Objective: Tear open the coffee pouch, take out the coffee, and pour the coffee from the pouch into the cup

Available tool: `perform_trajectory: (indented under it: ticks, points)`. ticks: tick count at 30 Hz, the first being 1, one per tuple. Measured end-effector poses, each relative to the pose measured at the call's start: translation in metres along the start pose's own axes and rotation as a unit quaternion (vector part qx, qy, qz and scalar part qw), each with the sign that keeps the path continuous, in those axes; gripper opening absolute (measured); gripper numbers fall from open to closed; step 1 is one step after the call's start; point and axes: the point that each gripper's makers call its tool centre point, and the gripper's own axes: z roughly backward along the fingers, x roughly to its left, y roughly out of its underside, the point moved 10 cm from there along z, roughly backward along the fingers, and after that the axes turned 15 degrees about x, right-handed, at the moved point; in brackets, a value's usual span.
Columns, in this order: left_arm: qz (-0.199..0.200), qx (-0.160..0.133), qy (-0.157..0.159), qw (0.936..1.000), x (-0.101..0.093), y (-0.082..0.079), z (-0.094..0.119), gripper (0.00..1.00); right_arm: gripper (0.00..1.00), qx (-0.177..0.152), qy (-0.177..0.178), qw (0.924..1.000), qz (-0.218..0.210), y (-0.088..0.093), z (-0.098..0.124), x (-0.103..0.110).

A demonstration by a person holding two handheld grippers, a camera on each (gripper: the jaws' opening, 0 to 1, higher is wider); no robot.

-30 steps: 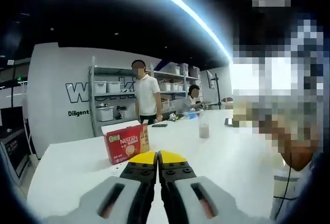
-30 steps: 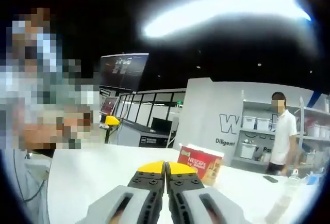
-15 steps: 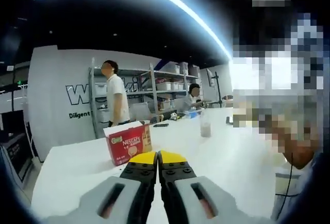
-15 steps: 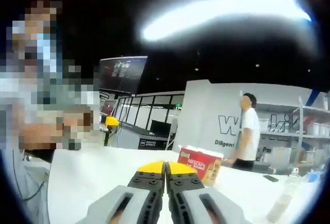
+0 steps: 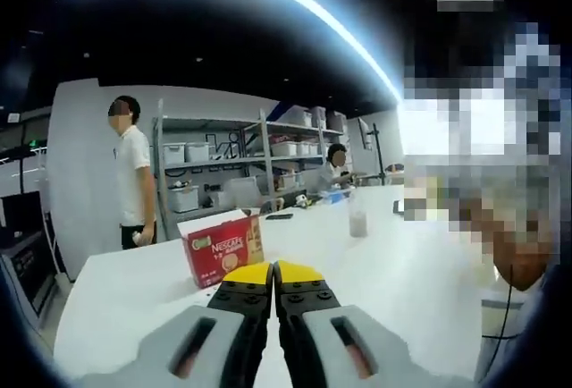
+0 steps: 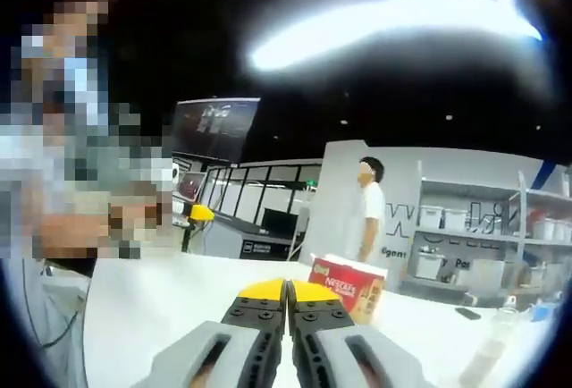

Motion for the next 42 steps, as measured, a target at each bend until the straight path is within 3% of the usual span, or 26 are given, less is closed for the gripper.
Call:
perform_trajectory:
  ticks: [19, 35, 42]
  points:
    - [-0.032, 0.002, -0.023, 0.9992, 0.005, -0.005, -0.017, 0.04, 0.02, 0.002, 0.002, 1.0000, -0.004, 0.008, 0.002, -0.003]
    - [-0.019, 0.006, -0.016, 0.9997, 0.018, -0.004, -0.030, 0.04, 0.02, 0.001, 0.002, 0.9999, -0.016, 0.010, -0.001, -0.005]
    - [-0.029, -0.005, -0.016, 0.9994, 0.019, -0.010, -0.032, 0.04, 0.02, 0.000, 0.009, 0.9998, -0.016, 0.012, 0.006, -0.008]
